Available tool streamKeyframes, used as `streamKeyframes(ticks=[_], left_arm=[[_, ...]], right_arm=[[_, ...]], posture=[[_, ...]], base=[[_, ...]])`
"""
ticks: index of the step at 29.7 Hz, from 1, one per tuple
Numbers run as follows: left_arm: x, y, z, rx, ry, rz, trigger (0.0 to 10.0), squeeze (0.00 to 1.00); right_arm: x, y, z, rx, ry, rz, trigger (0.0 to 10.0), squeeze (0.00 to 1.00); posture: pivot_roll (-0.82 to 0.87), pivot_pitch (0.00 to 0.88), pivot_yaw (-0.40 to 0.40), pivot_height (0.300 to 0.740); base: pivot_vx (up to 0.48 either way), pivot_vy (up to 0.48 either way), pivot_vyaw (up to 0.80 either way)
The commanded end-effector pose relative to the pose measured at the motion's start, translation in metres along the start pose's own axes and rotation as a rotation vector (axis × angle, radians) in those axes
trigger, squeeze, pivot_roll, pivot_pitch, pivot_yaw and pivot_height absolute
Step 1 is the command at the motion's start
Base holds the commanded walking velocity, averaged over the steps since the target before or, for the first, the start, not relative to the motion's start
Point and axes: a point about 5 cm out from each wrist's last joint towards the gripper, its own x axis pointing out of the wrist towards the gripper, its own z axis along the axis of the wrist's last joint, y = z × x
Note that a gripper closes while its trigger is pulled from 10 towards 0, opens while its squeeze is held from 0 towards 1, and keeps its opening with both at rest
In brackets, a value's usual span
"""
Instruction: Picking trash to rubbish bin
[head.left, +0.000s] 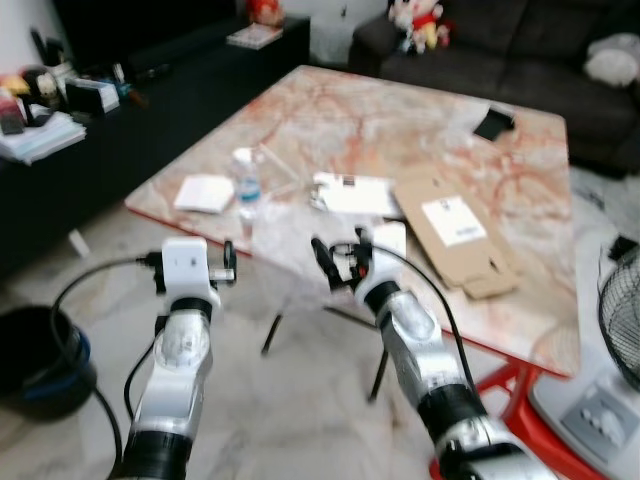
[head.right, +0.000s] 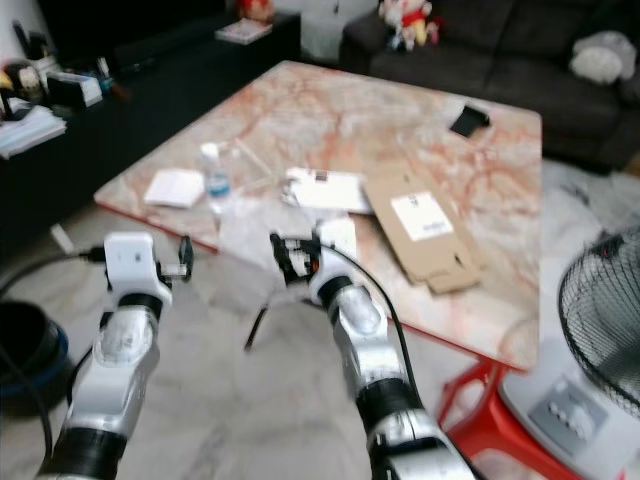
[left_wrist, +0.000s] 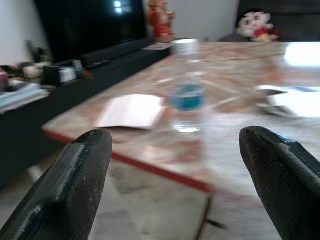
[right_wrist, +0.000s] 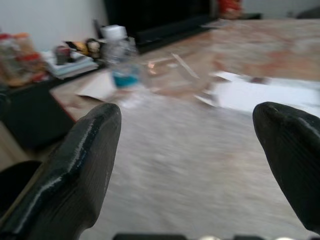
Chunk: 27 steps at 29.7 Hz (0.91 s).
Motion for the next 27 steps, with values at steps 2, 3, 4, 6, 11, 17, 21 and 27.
streamKeyframes(ticks=[2,3,4,6,11,17,21,27], left_arm=[[-0.0027,0.0049,0.0022,0.021,-0.011,0.017,10.0,0.00],[-0.0030,0.0050,0.0022,0.021,-0.011,0.018,10.0,0.00],[-0.0032,0.0050,0.0023,0.021,-0.011,0.018,10.0,0.00],[-0.0034,0.0050,0.0023,0.021,-0.011,0.018,10.0,0.00],[-0.0042,0.0042,0.0023,0.019,-0.012,0.018,10.0,0.00],[-0.0037,0.0034,0.0031,0.018,-0.010,0.016,10.0,0.00],[-0.0031,0.0044,0.0036,0.018,-0.011,0.020,10.0,0.00],[-0.0027,0.0045,0.0041,0.020,-0.013,0.022,10.0,0.00]], right_arm=[[0.0008,0.0011,0.0029,0.006,-0.004,0.006,10.0,0.00],[0.0007,0.0012,0.0028,0.006,-0.004,0.007,10.0,0.00],[0.0006,0.0013,0.0028,0.005,-0.003,0.008,10.0,0.00],[0.0007,0.0015,0.0028,0.005,-0.003,0.009,10.0,0.00],[0.0012,0.0021,0.0035,0.007,-0.001,0.013,10.0,0.00],[0.0008,0.0009,0.0041,0.019,0.002,0.009,10.0,0.00],[0.0000,0.0005,0.0031,0.022,0.005,0.006,10.0,0.00],[-0.0002,0.0007,0.0027,0.027,0.008,0.005,10.0,0.00]], posture=[[0.02,0.055,-0.046,0.740],[0.02,0.055,-0.046,0.740],[0.02,0.055,-0.047,0.740],[0.02,0.055,-0.047,0.740],[0.02,0.056,-0.048,0.740],[0.02,0.068,-0.052,0.740],[0.02,0.071,-0.052,0.740],[0.02,0.076,-0.052,0.740]], base=[[0.259,0.000,0.00],[0.259,0.000,0.00],[0.262,0.000,0.00],[0.262,0.000,0.00],[0.312,0.000,0.00],[0.273,0.000,0.00],[0.271,0.000,0.00],[0.273,0.000,0.00]])
